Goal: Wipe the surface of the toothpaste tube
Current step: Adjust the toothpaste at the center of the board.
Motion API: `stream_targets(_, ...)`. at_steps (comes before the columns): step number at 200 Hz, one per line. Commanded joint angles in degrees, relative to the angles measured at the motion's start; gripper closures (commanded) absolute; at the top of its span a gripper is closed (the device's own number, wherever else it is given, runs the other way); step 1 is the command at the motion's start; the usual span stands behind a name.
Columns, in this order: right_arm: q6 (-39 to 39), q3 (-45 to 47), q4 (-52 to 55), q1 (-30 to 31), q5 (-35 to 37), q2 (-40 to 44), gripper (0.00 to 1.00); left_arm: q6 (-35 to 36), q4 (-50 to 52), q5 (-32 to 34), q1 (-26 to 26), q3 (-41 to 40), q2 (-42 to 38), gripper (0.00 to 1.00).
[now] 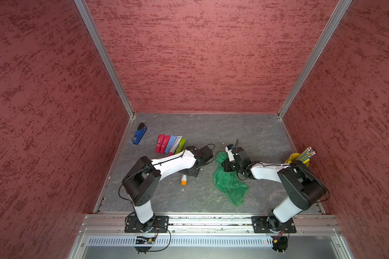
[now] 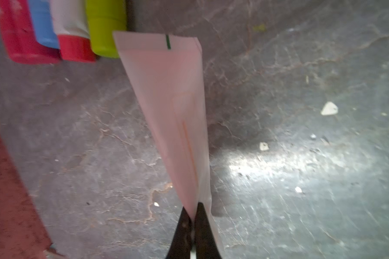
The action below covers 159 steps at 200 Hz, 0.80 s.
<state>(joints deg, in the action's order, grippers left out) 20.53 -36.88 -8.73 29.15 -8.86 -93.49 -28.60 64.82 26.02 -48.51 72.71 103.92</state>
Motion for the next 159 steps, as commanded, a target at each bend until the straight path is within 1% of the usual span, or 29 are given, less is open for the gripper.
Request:
stream_targets(1, -0.7, 1.2, 2.6, 0.1, 2.1, 1.3, 1.00, -2.9, 8.0, 11.5, -2.5, 3.4, 6.5, 1.00)
stream_targets(11, -0.7, 1.2, 2.6, 0.0, 2.2, 1.2, 1.00, -3.5, 8.5, 12.8, -3.5, 4.6, 9.0, 1.00)
stream_targets(33, -0.7, 1.1, 2.7, 0.0, 2.3, 0.7, 1.00, -4.3, 8.4, 13.0, -5.2, 6.6, 13.5, 1.00)
stream_targets(68, -0.8, 0.8, 2.6, 0.0, 2.0, -0.1, 1.00, -4.0, 7.3, 12.0, -8.0, 9.5, 17.4, 1.00)
stream_targets(89, -0.8, 0.7, 2.6, 0.0, 1.8, -0.5, 1.00, -5.1, 6.8, 13.1, -10.5, 11.1, 17.3, 0.85)
stream_targets(99, -0.8, 0.6, 2.8, 0.0, 1.8, -0.6, 1.00, -5.8, 6.5, 14.0, -11.5, 11.6, 16.4, 0.77)
stream_targets(112, -0.8, 0.4, 2.7, 0.1, 1.7, -1.0, 1.00, -6.4, 5.7, 14.8, -12.6, 11.7, 14.3, 0.69)
stream_targets(135, -0.9, 0.2, 2.8, 0.0, 1.4, -1.5, 1.00, -6.3, 1.9, 14.5, -13.4, 9.2, 7.5, 0.56)
stream_targets(153, -1.0, 0.3, 2.8, 0.0, 1.5, -1.5, 1.00, -6.4, -2.2, 13.3, -13.0, 4.3, -0.4, 0.50)
stream_targets(159, -0.9, 0.3, 2.8, 0.0, 1.5, -1.4, 1.00, -6.2, -4.0, 12.0, -12.6, 2.0, -3.5, 0.47)
